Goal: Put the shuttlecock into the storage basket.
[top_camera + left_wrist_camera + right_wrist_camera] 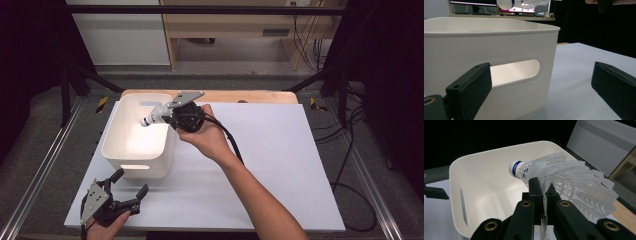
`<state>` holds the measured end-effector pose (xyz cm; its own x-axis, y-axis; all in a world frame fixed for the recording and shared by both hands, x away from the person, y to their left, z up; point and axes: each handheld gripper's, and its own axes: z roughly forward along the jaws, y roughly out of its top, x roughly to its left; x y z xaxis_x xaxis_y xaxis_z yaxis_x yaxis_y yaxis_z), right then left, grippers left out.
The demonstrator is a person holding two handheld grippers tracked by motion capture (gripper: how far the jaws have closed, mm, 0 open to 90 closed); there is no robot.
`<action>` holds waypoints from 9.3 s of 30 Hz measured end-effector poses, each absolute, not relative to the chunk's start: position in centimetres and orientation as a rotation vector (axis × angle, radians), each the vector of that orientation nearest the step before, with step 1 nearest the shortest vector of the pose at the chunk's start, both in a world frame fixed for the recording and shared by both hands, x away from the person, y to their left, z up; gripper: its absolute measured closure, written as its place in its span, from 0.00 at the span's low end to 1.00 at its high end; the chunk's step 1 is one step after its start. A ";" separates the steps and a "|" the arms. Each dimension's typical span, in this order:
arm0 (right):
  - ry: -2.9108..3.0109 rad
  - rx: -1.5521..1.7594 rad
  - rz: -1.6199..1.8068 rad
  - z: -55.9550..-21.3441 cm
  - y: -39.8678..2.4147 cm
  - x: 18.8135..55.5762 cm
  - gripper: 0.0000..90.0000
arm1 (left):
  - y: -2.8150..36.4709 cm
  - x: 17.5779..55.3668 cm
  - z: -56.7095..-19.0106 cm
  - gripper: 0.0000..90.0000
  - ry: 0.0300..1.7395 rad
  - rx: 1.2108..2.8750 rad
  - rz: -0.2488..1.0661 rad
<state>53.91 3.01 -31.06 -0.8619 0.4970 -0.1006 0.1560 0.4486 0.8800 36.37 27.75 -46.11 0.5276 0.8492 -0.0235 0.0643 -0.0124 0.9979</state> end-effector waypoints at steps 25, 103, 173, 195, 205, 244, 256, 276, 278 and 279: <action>2.387 0.554 1.353 -32.6 5.6 55.1 0.98 | 27.7 36.3 -46.0 0.03 0.834 1.462 0.750; 2.466 0.544 1.342 -34.8 9.3 56.3 0.98 | 27.8 36.3 -46.0 0.03 0.835 1.456 0.748; 2.404 0.648 1.419 -31.7 5.6 53.9 0.43 | 27.8 36.3 -46.0 0.03 0.834 1.460 0.752; 2.377 0.758 1.391 -31.8 5.3 54.4 0.12 | 27.7 36.4 -46.0 0.03 0.834 1.460 0.752; 2.381 0.777 1.405 -31.6 4.9 54.6 0.06 | 27.7 36.4 -46.0 0.03 0.834 1.459 0.750; 2.171 0.924 1.427 -32.7 -2.0 55.6 0.05 | 27.9 36.3 -46.1 0.01 0.834 1.458 0.767; 2.145 0.923 1.420 -33.0 -3.6 55.0 0.05 | 28.0 36.3 -46.1 0.01 0.834 1.454 0.767; 2.096 0.920 1.406 -33.1 -7.3 54.2 0.06 | 28.1 36.3 -46.1 0.01 0.834 1.456 0.773; 2.088 0.922 1.407 -33.0 -7.8 54.1 0.06 | 28.1 36.2 -46.1 0.01 0.834 1.456 0.773; 2.083 0.925 1.407 -33.0 -8.0 54.1 0.06 | 28.1 36.2 -46.1 0.01 0.834 1.457 0.773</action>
